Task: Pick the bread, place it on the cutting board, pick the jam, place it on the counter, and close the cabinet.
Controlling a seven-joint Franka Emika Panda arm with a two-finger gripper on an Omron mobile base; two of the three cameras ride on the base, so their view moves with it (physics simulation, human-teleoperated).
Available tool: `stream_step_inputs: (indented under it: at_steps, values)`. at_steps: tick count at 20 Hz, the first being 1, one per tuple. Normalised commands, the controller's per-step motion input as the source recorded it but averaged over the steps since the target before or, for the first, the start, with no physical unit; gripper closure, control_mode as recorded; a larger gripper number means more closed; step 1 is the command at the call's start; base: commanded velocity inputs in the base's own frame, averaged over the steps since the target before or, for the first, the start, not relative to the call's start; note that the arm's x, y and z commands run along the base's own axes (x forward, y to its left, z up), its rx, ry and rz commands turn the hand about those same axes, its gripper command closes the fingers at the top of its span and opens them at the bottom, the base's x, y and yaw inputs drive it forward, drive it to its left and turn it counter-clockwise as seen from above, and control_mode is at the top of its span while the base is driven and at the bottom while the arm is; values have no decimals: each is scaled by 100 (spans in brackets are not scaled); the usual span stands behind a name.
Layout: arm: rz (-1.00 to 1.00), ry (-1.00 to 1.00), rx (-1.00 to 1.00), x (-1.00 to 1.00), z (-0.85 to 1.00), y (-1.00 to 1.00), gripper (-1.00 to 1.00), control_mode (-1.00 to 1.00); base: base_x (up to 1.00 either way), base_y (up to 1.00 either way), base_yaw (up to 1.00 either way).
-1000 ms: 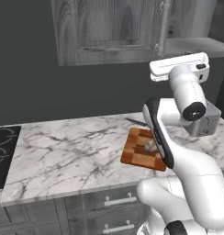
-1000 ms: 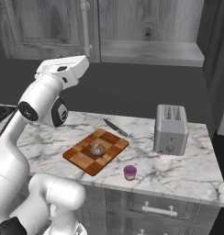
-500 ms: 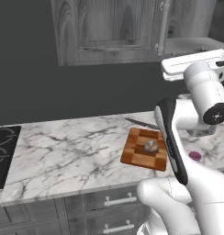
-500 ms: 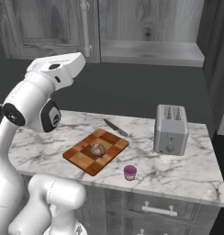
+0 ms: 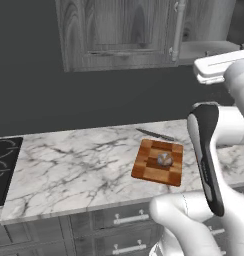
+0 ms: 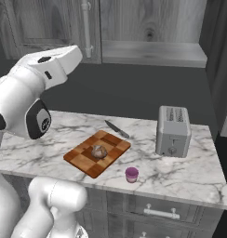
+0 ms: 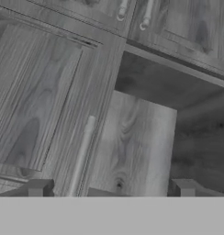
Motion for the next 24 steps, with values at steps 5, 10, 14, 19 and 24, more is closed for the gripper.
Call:
stream_step_inputs:
  at_steps: [5, 10, 14, 19, 24]
  values:
    - [0, 9, 0, -45, 32, -6, -100, -100, 0, 0, 0]
    - [0, 9, 0, -42, 16, -7, -100, -100, 0, 0, 0]
    - [0, 3, 0, -36, 5, -17, -100, -100, 0, 0, 0]
    - [1, 0, 0, -28, 0, -27, -100, -100, 0, 0, 0]
    - [2, 0, 0, -37, 0, -33, -100, -100, 0, 0, 0]
